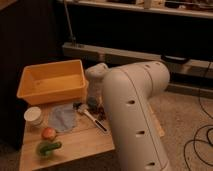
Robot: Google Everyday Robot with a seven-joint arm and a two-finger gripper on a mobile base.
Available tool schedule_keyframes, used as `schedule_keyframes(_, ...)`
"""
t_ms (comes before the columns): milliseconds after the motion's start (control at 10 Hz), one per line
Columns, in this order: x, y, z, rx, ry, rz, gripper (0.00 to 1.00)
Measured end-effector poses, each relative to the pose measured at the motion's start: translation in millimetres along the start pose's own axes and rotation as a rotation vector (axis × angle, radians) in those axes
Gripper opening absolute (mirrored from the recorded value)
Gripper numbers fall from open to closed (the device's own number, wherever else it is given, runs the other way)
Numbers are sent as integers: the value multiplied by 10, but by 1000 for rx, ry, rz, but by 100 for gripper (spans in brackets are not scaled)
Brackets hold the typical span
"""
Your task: Place sponge in paper cup
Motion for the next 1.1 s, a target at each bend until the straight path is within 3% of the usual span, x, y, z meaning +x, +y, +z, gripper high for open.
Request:
schedule_keyframes(100,45,16,-77,-7,7,-20,1)
schedule_keyframes(300,158,18,-318,3,-2,-74,0)
schedule_keyframes(600,535,-31,-1012,10,-20,-196,0)
schedule_keyframes(900,1188,74,-1495,-53,51,-398,0)
schedule_keyframes(1100,1588,313,-1690,-133,123,-641,0)
